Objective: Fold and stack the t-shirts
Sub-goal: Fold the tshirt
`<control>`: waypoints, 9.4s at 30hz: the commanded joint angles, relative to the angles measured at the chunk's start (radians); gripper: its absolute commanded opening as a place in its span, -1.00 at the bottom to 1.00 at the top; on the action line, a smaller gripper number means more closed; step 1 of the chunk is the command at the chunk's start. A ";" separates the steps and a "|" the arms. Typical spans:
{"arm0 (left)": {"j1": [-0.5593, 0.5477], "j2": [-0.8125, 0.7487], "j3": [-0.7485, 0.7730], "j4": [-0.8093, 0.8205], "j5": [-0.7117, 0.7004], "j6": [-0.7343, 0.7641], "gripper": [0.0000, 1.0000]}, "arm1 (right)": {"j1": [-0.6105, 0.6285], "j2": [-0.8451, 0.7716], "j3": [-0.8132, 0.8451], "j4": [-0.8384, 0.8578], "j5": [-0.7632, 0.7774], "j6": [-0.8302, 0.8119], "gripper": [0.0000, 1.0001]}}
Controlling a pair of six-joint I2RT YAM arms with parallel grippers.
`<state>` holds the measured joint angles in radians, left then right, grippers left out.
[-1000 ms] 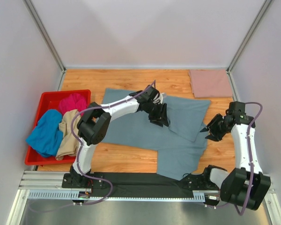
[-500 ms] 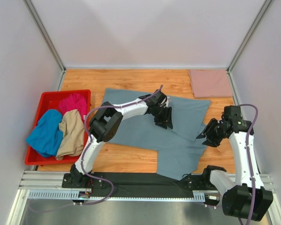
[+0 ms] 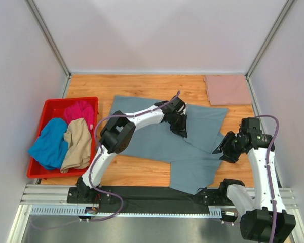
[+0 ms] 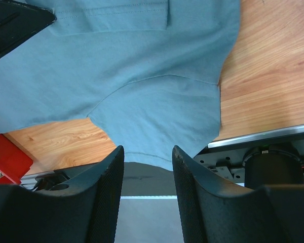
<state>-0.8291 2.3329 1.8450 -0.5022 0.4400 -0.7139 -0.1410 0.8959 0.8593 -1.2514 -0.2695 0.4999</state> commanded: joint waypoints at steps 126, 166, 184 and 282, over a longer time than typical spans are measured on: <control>0.617 -1.055 -1.110 -0.297 -0.331 -0.090 0.21 | 0.100 0.198 -0.342 0.138 0.355 0.674 -0.99; 0.591 -1.300 -1.193 -0.441 -0.438 -0.860 -0.18 | 0.103 0.149 -0.210 0.060 0.265 0.502 -0.99; 0.444 -1.126 -1.170 -0.377 -0.575 -0.946 -0.11 | 0.103 0.078 -0.238 0.052 0.308 0.419 -0.99; 0.416 -0.954 -1.077 -0.323 -0.523 -0.820 -1.00 | -0.002 0.319 -0.302 0.187 0.556 0.675 -0.09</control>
<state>-0.4160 1.3811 0.7265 -0.8265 -0.0872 -1.5387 -0.1417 1.1988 0.5491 -1.1419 0.1528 1.1374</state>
